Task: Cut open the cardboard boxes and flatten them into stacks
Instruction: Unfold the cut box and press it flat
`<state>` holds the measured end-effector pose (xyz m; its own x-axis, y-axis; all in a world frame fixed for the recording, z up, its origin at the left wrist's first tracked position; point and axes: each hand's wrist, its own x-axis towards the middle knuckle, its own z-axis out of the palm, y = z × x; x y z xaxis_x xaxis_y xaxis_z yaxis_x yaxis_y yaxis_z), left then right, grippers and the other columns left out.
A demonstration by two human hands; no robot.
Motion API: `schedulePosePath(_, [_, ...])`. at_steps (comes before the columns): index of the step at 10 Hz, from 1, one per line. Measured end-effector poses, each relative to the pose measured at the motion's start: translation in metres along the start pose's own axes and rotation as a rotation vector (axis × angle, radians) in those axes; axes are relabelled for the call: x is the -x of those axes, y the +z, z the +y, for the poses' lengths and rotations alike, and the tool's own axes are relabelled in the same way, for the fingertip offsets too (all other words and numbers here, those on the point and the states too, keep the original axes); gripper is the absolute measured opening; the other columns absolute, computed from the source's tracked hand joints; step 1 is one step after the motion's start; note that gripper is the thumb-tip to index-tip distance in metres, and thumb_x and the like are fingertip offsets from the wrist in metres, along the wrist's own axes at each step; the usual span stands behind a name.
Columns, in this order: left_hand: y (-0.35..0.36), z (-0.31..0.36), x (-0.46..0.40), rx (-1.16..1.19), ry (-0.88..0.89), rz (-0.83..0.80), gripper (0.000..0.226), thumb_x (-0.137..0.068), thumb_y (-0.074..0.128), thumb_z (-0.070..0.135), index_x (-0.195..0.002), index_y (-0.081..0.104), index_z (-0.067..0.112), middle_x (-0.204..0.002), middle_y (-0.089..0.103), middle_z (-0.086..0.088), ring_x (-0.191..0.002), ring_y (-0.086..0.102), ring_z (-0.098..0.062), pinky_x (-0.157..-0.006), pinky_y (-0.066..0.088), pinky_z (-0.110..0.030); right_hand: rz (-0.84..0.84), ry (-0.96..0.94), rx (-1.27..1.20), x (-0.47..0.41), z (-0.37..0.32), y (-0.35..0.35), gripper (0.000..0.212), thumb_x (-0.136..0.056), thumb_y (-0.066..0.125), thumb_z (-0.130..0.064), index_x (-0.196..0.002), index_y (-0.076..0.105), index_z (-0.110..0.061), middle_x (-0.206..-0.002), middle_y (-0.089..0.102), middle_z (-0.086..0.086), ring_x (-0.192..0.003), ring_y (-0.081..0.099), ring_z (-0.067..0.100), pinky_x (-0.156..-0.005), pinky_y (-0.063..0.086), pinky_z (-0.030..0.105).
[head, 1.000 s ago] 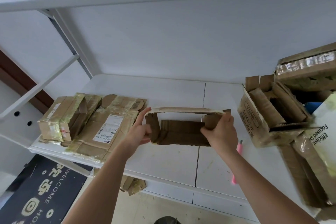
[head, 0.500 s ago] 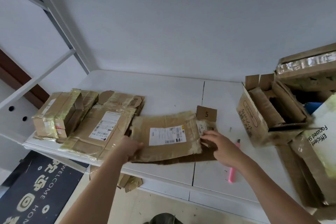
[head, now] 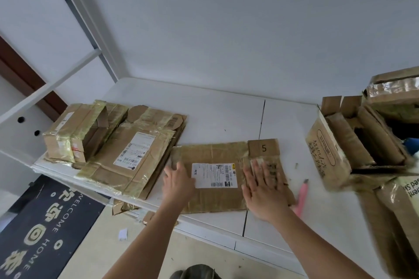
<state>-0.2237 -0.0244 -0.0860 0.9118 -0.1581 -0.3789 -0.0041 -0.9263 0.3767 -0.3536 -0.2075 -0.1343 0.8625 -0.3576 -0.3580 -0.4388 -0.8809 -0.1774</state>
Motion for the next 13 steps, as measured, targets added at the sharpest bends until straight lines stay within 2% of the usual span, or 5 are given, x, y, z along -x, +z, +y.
schedulePosePath(2, [-0.002,0.01,-0.009,0.06,-0.162,0.03,0.075,-0.079,0.08,0.019,-0.134,0.029,0.009,-0.136,0.041,-0.023,-0.128,0.037,-0.037,-0.106,0.035,-0.046,0.092,-0.03,-0.016,-0.003,0.002,0.012,0.09,-0.062,-0.046,-0.064,-0.145,-0.028,-0.033,-0.146,-0.046,-0.007,-0.14,-0.038,0.019,-0.108,-0.03,0.046])
schedulePosePath(4, [-0.036,0.026,-0.005,0.268,-0.006,0.171,0.073,-0.089,0.064,0.011,-0.147,0.02,0.01,-0.143,0.038,-0.02,-0.134,0.035,-0.036,-0.106,0.033,-0.048,0.192,0.002,-0.027,-0.004,0.005,0.011,0.092,-0.067,-0.045,-0.063,-0.148,-0.019,-0.029,-0.157,-0.028,-0.002,-0.144,-0.026,0.021,-0.119,-0.007,0.054])
schedulePosePath(6, [-0.095,0.024,-0.005,0.752,0.035,0.292,0.005,-0.097,0.053,0.011,-0.095,0.049,0.012,-0.095,0.057,-0.006,-0.071,0.053,-0.019,-0.059,0.046,-0.032,0.47,0.209,-0.449,0.001,-0.04,-0.04,0.063,-0.099,0.034,-0.05,-0.156,0.01,-0.036,-0.164,-0.01,0.012,-0.15,-0.009,0.038,-0.118,0.005,0.058])
schedulePosePath(9, [-0.122,-0.064,-0.002,1.354,-0.339,0.339,0.034,-0.095,0.063,0.013,-0.126,0.051,0.009,-0.121,0.061,-0.01,-0.101,0.063,-0.024,-0.082,0.055,-0.038,0.288,-0.078,-1.264,-0.023,-0.167,-0.079,0.088,-0.087,0.073,-0.027,-0.153,0.016,-0.041,-0.152,0.023,-0.006,-0.126,0.05,0.018,-0.103,0.048,0.037])
schedulePosePath(13, [-0.117,-0.156,-0.026,0.022,-0.205,0.404,0.102,-0.085,0.067,0.049,-0.153,0.001,0.01,-0.152,0.004,-0.012,-0.139,0.01,-0.034,-0.116,0.016,-0.049,0.21,-0.17,-0.787,-0.085,-0.251,-0.026,0.05,-0.096,0.061,-0.009,-0.143,0.046,-0.007,-0.164,-0.001,0.008,-0.152,0.007,0.019,-0.105,0.006,0.009])
